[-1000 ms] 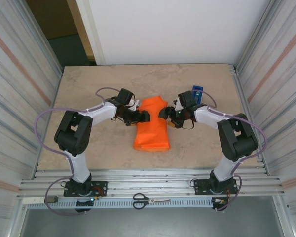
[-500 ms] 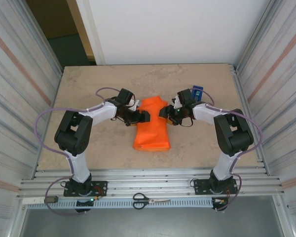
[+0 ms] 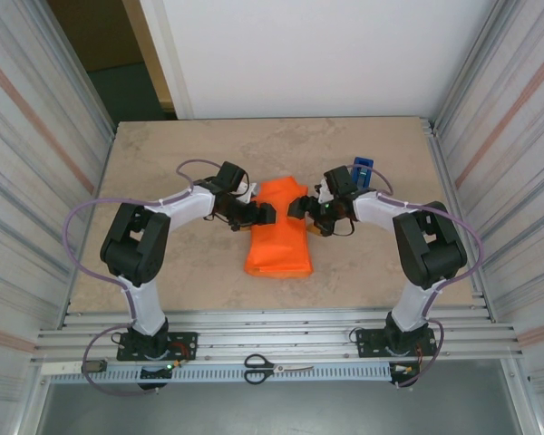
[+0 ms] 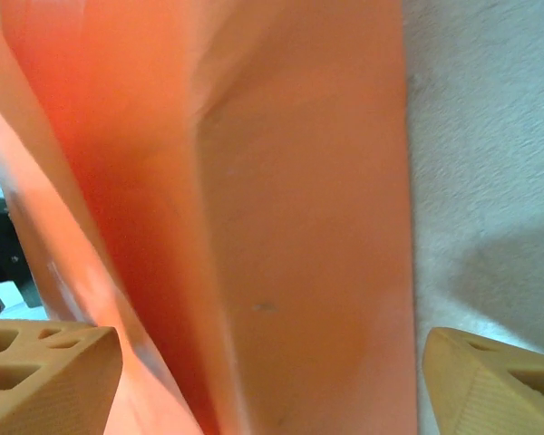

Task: Wrap the gift box in paper
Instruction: Second fold the wrapping paper around the gift box.

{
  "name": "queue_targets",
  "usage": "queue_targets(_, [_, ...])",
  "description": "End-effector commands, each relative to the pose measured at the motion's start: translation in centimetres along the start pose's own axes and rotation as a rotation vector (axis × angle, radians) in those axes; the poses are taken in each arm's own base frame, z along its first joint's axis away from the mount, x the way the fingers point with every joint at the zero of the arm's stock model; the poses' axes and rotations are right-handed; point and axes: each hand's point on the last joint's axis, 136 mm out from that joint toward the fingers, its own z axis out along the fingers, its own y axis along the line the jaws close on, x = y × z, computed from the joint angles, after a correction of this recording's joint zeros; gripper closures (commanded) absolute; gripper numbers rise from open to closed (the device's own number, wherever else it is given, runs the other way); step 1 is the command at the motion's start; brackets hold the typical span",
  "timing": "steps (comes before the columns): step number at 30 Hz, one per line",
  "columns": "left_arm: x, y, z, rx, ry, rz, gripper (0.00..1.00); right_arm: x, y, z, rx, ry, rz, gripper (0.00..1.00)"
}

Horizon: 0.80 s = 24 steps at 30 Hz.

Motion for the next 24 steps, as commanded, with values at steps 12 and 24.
queue_targets(12, [3.8, 3.4, 2.6, -0.12, 0.126, -0.004, 0.2, 0.5, -0.6, 0.0, 0.06, 0.03, -0.032, 0.12])
queue_targets(24, [3.2, 2.6, 1.9, -0.108, 0.107, 0.009, 0.19, 2.2, -4.7, 1.1, 0.119, 0.059, 0.042, 0.38])
